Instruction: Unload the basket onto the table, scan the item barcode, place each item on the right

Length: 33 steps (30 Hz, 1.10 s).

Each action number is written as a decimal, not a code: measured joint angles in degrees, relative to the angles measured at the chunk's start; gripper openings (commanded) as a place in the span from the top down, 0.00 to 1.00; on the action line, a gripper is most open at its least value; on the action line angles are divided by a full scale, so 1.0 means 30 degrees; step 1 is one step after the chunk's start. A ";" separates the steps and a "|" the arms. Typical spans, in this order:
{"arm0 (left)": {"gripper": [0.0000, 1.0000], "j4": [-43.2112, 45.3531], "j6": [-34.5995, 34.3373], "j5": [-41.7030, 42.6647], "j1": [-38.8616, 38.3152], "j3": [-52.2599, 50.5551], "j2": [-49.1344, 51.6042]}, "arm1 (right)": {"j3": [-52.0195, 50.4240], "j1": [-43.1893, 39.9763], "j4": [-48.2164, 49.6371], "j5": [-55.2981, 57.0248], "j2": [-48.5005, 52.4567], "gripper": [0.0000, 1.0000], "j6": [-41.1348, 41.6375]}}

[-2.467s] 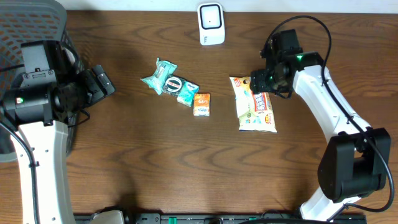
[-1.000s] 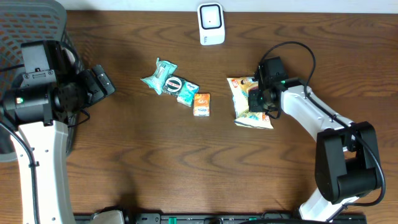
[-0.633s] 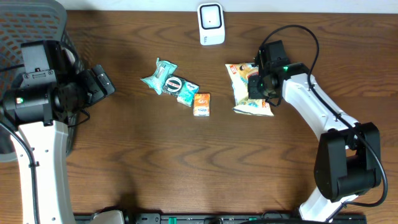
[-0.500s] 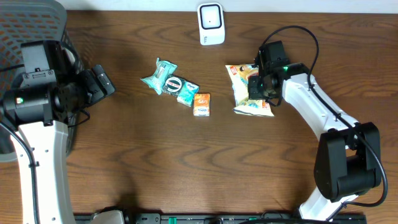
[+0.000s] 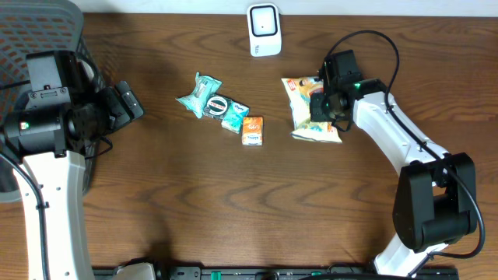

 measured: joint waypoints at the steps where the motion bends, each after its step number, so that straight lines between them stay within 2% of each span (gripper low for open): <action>1: 0.02 -0.0007 0.0000 0.0000 0.0000 0.0000 0.0000 | 0.0000 0.0000 0.0328 -0.0058 0.0000 0.99 0.0000; 7: 0.02 0.0000 0.0000 0.0007 0.0000 0.0000 0.0000 | 0.0532 0.0146 0.3330 -0.0299 0.0029 0.99 -0.0007; 13: 0.02 -0.0007 0.0000 0.0007 0.0000 0.0000 0.0000 | 0.1304 0.0772 0.8240 -0.0080 0.0051 0.99 0.0175; 15: 0.02 -0.0015 0.0000 0.0007 0.0000 0.0000 0.0000 | 0.2127 0.0947 0.8750 0.0102 0.0357 0.99 0.0291; 21: 0.02 -0.0007 0.0000 0.0007 0.0000 0.0000 0.0000 | 0.8947 0.1202 0.8116 0.0401 0.4583 0.99 0.0350; 25: 0.02 0.0007 0.0000 0.0007 0.0000 0.0000 0.0000 | 1.2925 0.1384 0.9238 0.0896 0.8138 0.99 -0.0248; 33: 0.02 0.0000 0.0000 0.0007 0.0000 0.0000 0.0007 | 1.4039 0.2120 1.3391 0.1807 1.1067 0.99 -0.1282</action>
